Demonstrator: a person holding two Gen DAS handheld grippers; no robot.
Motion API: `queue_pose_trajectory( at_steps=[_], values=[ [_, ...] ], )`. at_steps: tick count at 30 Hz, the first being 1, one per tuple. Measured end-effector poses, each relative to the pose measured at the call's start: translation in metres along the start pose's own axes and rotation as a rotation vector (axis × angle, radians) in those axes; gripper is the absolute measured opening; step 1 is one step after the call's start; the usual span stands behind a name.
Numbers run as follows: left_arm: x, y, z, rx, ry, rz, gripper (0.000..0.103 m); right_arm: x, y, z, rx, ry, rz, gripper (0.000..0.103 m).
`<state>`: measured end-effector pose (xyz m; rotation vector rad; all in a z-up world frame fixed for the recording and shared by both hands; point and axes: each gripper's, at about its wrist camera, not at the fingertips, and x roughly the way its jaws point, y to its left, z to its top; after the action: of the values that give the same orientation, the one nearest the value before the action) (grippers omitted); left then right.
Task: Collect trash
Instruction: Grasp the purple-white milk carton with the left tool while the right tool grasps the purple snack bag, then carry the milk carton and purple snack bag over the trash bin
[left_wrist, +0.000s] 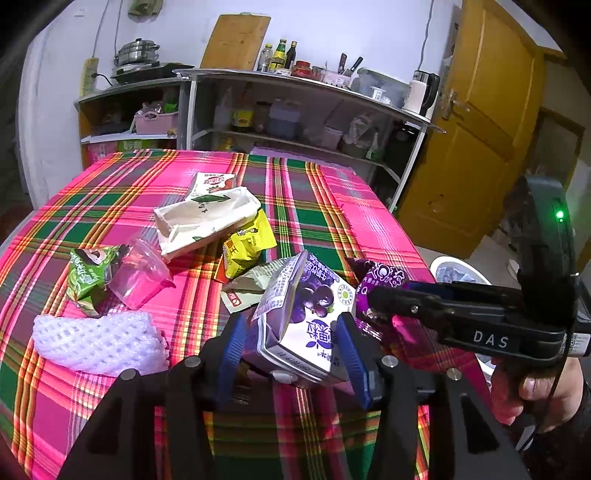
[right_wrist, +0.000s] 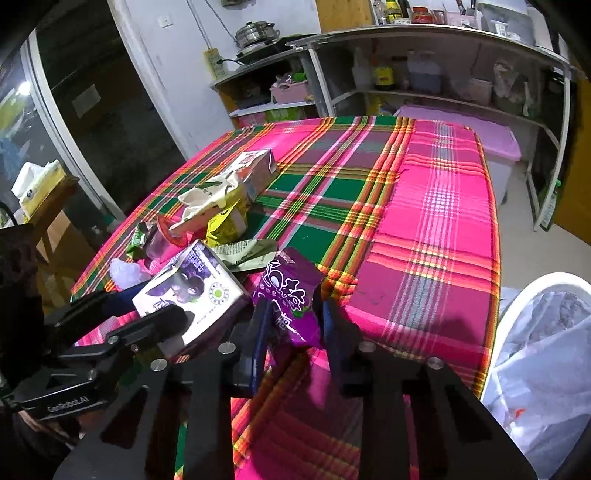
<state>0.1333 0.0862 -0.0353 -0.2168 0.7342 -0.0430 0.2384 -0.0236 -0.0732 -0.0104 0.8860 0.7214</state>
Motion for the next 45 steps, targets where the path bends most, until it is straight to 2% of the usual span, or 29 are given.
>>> queue_pose_trajectory(
  at_steps=[5,8,12,14,17,23,25,26,27,36,37,39,41,45],
  values=[
    [0.004,-0.003,0.000,0.007,0.008,-0.004,0.056,-0.009,-0.003,-0.002,0.007,-0.018,-0.018,0.025],
    [0.005,-0.007,-0.001,0.020,0.009,0.005,0.057,-0.015,-0.003,-0.005,0.006,-0.027,-0.026,0.011],
    [0.005,-0.014,-0.003,0.042,0.013,0.022,0.056,-0.023,-0.004,-0.011,0.006,-0.037,-0.043,0.011],
    [0.008,-0.017,-0.004,0.042,0.032,0.009,0.051,-0.028,-0.007,-0.015,0.011,-0.040,-0.051,0.011],
    [0.010,-0.022,-0.008,0.053,0.052,0.005,0.037,-0.034,-0.011,-0.020,0.022,-0.042,-0.059,0.010],
    [0.004,-0.027,-0.009,0.053,0.027,0.015,0.036,-0.041,-0.015,-0.021,0.028,-0.051,-0.036,0.012],
    [0.000,-0.026,-0.009,0.045,0.016,0.018,0.036,-0.041,-0.015,-0.019,0.021,-0.061,-0.016,0.034],
    [-0.003,-0.024,-0.009,0.040,0.010,0.020,0.036,-0.040,-0.015,-0.017,0.018,-0.067,-0.001,0.060],
    [-0.005,-0.023,-0.008,0.035,0.004,0.021,0.036,-0.038,-0.016,-0.015,0.018,-0.070,0.017,0.070],
    [-0.022,-0.014,-0.004,0.005,-0.027,0.028,0.036,-0.004,-0.012,0.007,-0.010,-0.020,0.044,0.068],
    [-0.022,-0.012,-0.004,0.002,-0.028,0.028,0.036,0.000,-0.011,0.009,-0.013,-0.012,0.046,0.065],
    [-0.024,-0.012,-0.006,-0.001,-0.030,0.029,0.036,0.006,-0.011,0.011,-0.020,0.000,0.043,0.047],
    [-0.025,-0.010,-0.007,-0.004,-0.030,0.029,0.036,0.009,-0.010,0.011,-0.024,0.009,0.039,0.035],
    [-0.026,-0.010,-0.008,-0.005,-0.031,0.029,0.036,0.004,-0.008,0.007,-0.024,0.002,0.038,0.032]
  ],
)
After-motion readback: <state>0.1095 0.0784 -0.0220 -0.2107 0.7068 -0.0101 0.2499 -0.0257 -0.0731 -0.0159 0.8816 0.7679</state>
